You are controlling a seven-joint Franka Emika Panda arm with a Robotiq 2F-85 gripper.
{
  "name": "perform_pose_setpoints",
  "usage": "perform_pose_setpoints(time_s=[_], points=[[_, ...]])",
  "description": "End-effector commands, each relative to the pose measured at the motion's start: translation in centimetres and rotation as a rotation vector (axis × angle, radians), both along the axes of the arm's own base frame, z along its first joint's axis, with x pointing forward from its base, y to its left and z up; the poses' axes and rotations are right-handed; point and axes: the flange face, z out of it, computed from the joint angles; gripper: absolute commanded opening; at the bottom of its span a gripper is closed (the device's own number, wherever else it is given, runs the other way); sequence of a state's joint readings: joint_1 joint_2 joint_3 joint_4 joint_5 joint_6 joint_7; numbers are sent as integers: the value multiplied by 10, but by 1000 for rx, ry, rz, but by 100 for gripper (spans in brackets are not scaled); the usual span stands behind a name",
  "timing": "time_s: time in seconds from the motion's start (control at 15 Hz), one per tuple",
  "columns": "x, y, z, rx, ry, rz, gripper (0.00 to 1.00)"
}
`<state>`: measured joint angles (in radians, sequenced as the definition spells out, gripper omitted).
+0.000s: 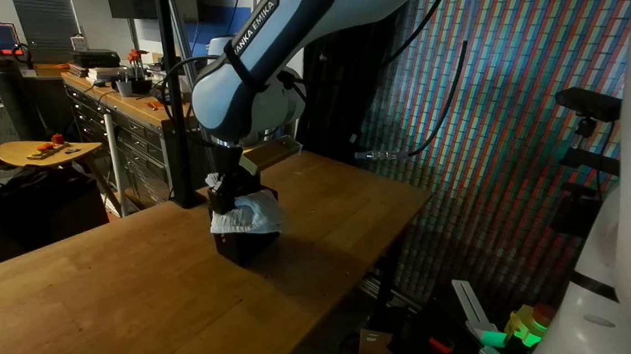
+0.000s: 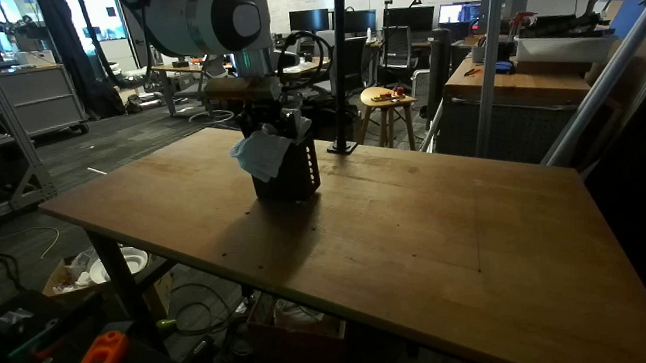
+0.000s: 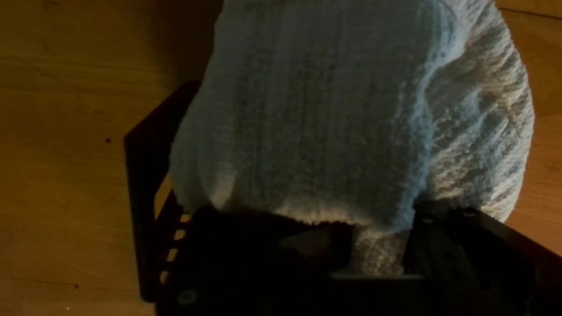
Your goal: Place the white towel in the basket
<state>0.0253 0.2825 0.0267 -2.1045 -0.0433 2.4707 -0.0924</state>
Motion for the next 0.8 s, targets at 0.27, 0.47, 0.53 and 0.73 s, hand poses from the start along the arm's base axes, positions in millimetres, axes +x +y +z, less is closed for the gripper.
perform_pose_setpoints(time_s=[0.27,0.47,0.53,0.73], points=[[-4,2,-1,21,26,-22,24],[-6,1,6,12,17,-33,43],[-7,1,7,11,17,-34,52],[-9,3,11,7,18,-40,74]])
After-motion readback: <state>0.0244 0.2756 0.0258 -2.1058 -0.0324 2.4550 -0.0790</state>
